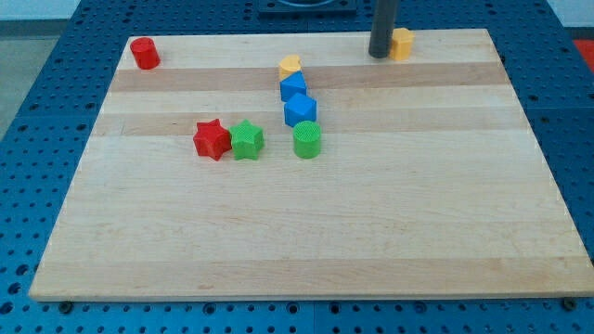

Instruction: Slide yellow heart slightly left

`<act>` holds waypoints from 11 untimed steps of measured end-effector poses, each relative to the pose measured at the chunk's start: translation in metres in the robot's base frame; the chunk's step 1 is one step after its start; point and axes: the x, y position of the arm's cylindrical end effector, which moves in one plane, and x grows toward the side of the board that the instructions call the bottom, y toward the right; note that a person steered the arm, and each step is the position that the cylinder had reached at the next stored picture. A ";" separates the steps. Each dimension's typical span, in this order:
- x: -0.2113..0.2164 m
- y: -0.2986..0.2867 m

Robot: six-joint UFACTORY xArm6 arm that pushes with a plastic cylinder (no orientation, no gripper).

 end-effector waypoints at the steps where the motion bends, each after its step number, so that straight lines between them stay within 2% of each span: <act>1: -0.008 0.020; 3: -0.012 0.017; 4: -0.009 -0.031; 5: 0.037 -0.047; 7: 0.044 -0.047; 8: 0.044 -0.075; 10: 0.044 -0.170; 11: 0.044 -0.175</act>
